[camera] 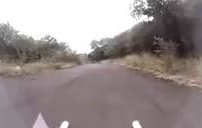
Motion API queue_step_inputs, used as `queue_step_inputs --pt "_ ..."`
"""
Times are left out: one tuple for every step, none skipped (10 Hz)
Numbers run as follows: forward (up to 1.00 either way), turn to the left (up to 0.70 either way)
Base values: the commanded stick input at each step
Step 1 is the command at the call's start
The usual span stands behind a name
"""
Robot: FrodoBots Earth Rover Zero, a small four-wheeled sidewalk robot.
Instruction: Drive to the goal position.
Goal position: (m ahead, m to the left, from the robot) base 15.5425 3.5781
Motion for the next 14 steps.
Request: queue_step_inputs --pt "0.05 0.0" --pt "0.0 0.0" --pt "0.0 0.0" --pt "0.11 0.0" --pt "0.49 0.0" --pt "0.88 0.0" --pt "0.0 0.0" --pt "0.0 0.0" --pt "0.0 0.0" --pt "0.0 0.0" --pt "0.0 0.0" --pt "0.0 0.0" --pt "0.0 0.0" --pt "0.0 0.0"
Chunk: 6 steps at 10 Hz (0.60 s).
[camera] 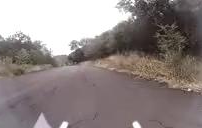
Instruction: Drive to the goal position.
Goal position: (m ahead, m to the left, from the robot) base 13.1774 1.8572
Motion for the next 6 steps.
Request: queue_step_inputs --pt "0.0 0.0" --pt "1.0 0.0" --pt "1.0 0.0" --pt "1.0 0.0" --pt "1.0 0.0" --pt "1.0 0.0"
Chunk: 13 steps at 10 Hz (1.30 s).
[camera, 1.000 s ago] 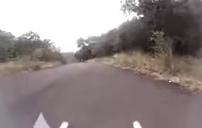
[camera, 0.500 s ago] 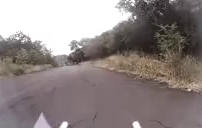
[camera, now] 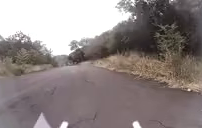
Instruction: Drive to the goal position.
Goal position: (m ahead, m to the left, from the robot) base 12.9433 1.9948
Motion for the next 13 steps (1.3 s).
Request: queue_step_inputs --pt "1.0 0.0" --pt "1.0 0.0" --pt "1.0 0.0" --pt "1.0 0.0" --pt "1.0 0.0" --pt "1.0 0.0" --pt "1.0 0.0" --pt "1.0 0.0" --pt "1.0 0.0" --pt "1.0 0.07" --pt "1.0 0.14" --pt "1.0 0.21" --pt "1.0 0.3"
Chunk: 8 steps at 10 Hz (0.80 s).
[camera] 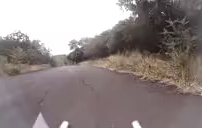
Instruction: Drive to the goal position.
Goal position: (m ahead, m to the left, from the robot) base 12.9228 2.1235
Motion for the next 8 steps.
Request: queue_step_inputs --pt "1.0 0.38" --pt "1.0 0.0" --pt "1.0 0.0" --pt "1.0 0.0" --pt "1.0 0.0" --pt "1.0 0.0" --pt "1.0 0.0" --pt "1.0 0.0"
